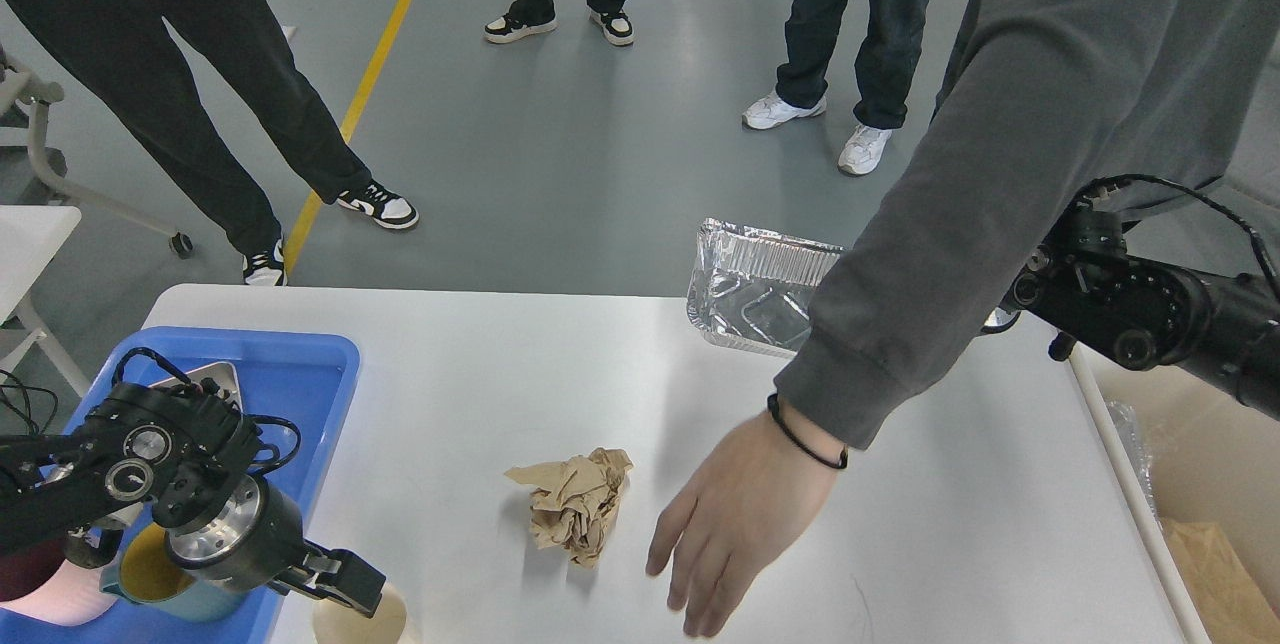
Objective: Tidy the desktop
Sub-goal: 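Reach the left gripper into the blue tray and grasp the white paper cup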
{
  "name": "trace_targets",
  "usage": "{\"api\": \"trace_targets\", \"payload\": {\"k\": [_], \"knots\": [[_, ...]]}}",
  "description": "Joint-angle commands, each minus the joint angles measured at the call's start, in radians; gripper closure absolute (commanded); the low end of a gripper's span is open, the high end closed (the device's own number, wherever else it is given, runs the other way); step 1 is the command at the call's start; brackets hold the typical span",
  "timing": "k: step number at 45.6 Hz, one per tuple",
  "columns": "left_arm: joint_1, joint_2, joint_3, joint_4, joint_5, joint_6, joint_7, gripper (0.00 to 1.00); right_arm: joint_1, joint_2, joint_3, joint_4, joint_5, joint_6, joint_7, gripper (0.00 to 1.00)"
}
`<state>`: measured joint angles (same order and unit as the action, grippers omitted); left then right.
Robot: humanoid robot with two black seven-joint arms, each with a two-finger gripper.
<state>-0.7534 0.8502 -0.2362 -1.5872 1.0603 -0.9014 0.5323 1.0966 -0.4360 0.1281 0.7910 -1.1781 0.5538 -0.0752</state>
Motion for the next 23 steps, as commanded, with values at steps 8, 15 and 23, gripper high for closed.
{"api": "trace_targets", "payload": {"k": [8,15,23], "knots": [[0.012,-0.059,0.000,0.018,0.059,0.006,0.000,0.10,-0.001,-0.007,0.001,0.004,0.000,0.000,0.002,1.00],[0.019,-0.085,0.002,0.027,0.073,0.015,0.000,0.14,-0.001,-0.009,0.001,0.010,0.000,0.000,0.002,1.00],[0.026,-0.089,0.003,0.030,0.092,0.012,-0.002,0.27,-0.003,-0.020,0.001,0.011,0.000,0.000,0.002,1.00]]}}
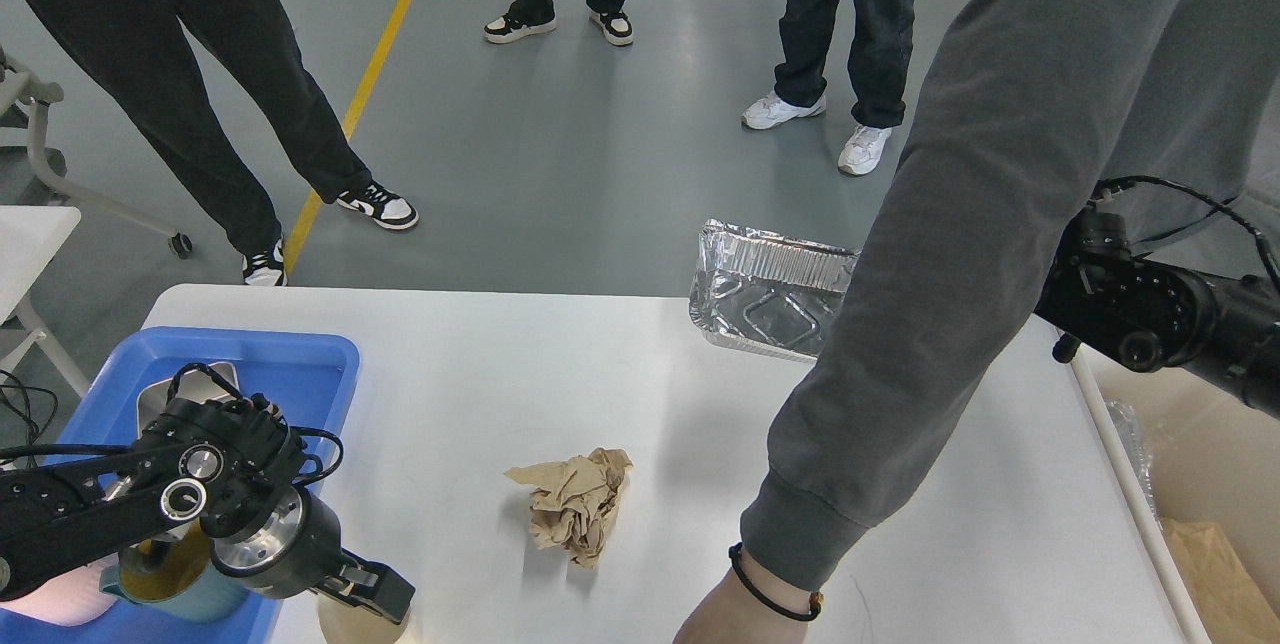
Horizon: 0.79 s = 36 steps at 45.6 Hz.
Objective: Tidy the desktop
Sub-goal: 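Reach the left gripper into the blue tray and grasp the white paper cup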
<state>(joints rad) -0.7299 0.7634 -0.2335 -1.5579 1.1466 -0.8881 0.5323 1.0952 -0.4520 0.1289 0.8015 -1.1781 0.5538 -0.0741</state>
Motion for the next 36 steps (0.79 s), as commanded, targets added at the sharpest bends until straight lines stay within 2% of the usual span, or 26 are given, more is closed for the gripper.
{"api": "trace_targets", "payload": {"k": [1,8,13,14,18,21,26,30,36], "knots": [[0.003,-0.003,0.000,0.001,0.005,-0.002,0.000,0.28,-0.002,-0.004,0.000,0.001,0.000,0.000,0.000,1.00],[0.000,-0.003,-0.001,0.001,0.018,-0.011,-0.001,0.35,-0.002,-0.004,0.001,0.001,0.000,0.000,-0.001,1.00],[0.001,-0.001,-0.001,0.001,0.018,-0.012,-0.001,0.45,-0.002,-0.004,0.001,0.002,0.000,0.000,0.000,1.00],[0.003,-0.001,-0.001,-0.001,0.018,-0.012,-0.001,0.48,-0.003,-0.004,0.001,0.002,0.000,0.000,0.000,1.00],[0.003,-0.001,-0.001,-0.001,0.018,-0.014,-0.005,0.71,-0.002,-0.004,0.001,0.002,0.000,0.000,0.000,1.00],[0.001,-0.001,-0.001,-0.001,0.018,-0.022,-0.005,0.81,-0.002,-0.004,0.001,0.004,0.000,0.000,0.000,1.00],[0.000,0.001,-0.001,-0.001,0.018,-0.029,-0.005,0.85,-0.002,-0.005,0.001,0.013,0.000,0.000,-0.001,1.00],[0.000,0.001,-0.003,-0.001,0.018,-0.031,-0.005,0.98,-0.002,-0.005,0.000,0.013,0.000,0.000,0.000,1.00],[0.000,0.005,-0.004,-0.002,0.018,-0.035,-0.006,0.99,-0.002,-0.005,0.001,0.013,0.000,0.000,-0.001,1.00]]}}
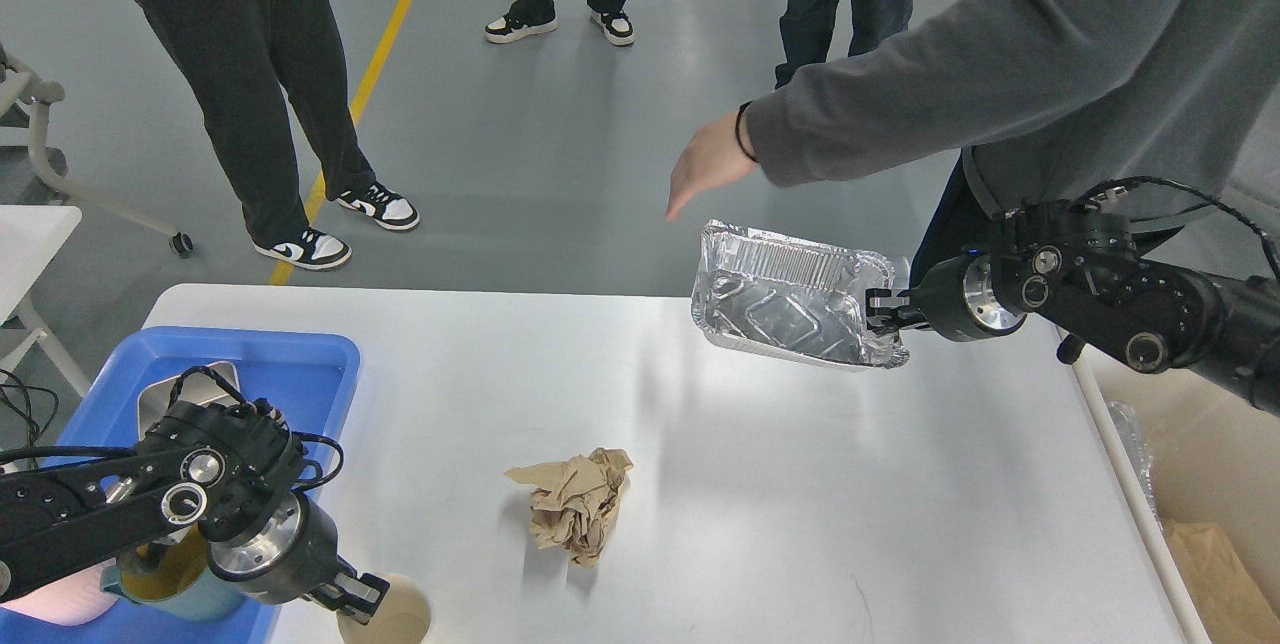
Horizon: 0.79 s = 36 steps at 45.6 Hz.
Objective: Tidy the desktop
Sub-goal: 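Reach the left gripper into the blue tray and grasp the white paper cup, then lift the white paper cup with the left gripper toward the foil container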
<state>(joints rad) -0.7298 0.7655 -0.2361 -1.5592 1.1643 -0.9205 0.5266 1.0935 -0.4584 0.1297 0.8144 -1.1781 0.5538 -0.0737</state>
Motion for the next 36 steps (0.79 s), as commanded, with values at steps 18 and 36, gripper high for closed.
{"api": "trace_targets", "payload": {"k": [18,36], "knots": [[-0.023,0.015,-0.094,-0.010,-0.015,-0.039,0.000,0.99,0.002,0.003,-0.001,0.000,0.000,0.000,-0.001,1.00],[-0.157,0.009,-0.307,-0.062,-0.152,-0.039,0.030,0.98,0.003,0.006,-0.001,-0.001,0.000,0.000,-0.001,1.00]]}}
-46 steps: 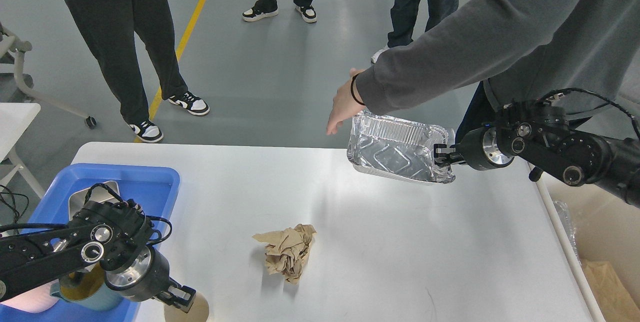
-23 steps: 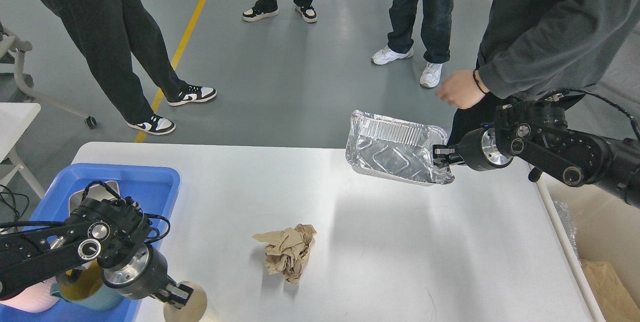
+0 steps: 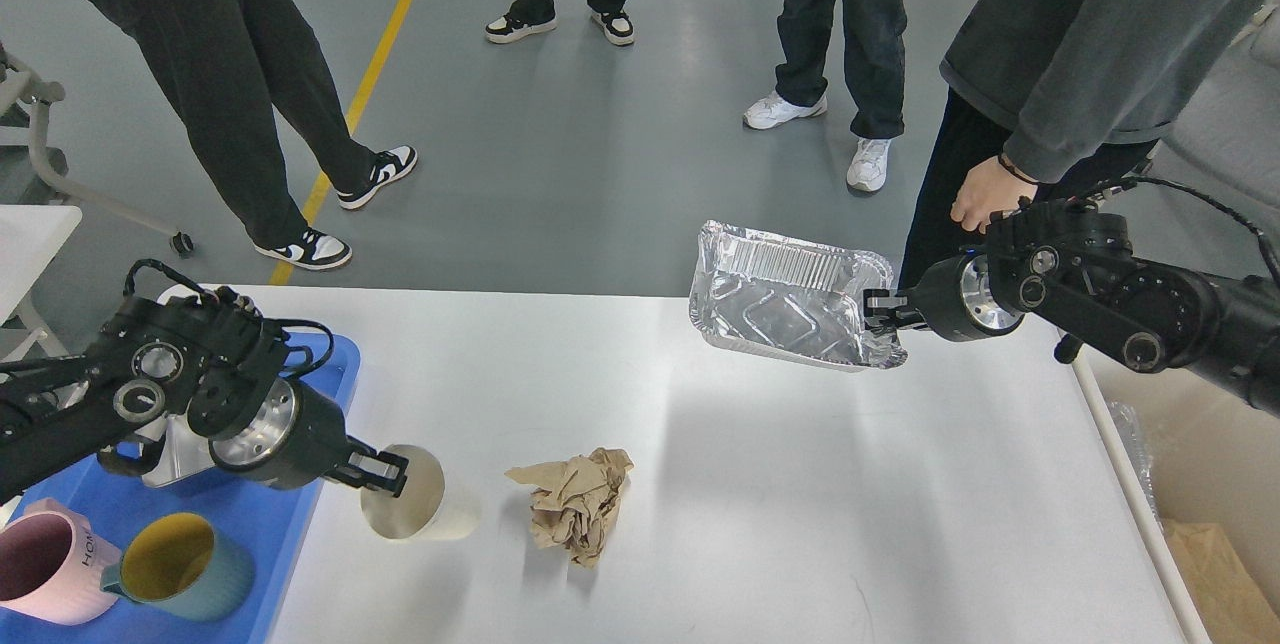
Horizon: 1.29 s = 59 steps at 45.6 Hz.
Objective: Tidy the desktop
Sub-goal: 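Lift the white paper cup with the left gripper toward the foil container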
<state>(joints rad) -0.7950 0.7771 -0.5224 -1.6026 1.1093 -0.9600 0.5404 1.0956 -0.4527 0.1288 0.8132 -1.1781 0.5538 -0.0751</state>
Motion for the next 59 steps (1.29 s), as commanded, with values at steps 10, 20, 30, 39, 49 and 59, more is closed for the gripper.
{"api": "trace_targets", "payload": {"k": [10,20,30,39,49,59], "knots": [[-0.401,-0.002,0.007,-0.019,-0.367,0.000,0.033,0.97,0.001,0.000,-0.001,0.000,0.002,0.002,0.000,1.00],[-0.795,-0.010,0.205,0.009,-0.670,0.000,0.044,0.97,0.001,-0.001,-0.003,-0.002,0.002,0.003,0.000,1.00],[-1.046,-0.038,0.311,0.082,-0.862,0.000,0.044,0.97,0.001,-0.001,-0.003,0.000,0.002,0.003,-0.002,1.00],[-1.122,-0.125,0.364,0.217,-0.896,0.000,0.044,0.97,0.006,-0.001,-0.003,0.000,0.002,0.003,-0.002,1.00],[-1.098,-0.308,0.432,0.481,-0.876,0.000,0.047,0.97,0.015,-0.003,-0.003,0.001,0.002,0.005,-0.002,1.00],[-0.971,-0.631,0.444,0.906,-0.812,0.000,0.038,0.97,0.023,-0.003,-0.001,0.004,0.003,0.005,-0.002,1.00]]}}
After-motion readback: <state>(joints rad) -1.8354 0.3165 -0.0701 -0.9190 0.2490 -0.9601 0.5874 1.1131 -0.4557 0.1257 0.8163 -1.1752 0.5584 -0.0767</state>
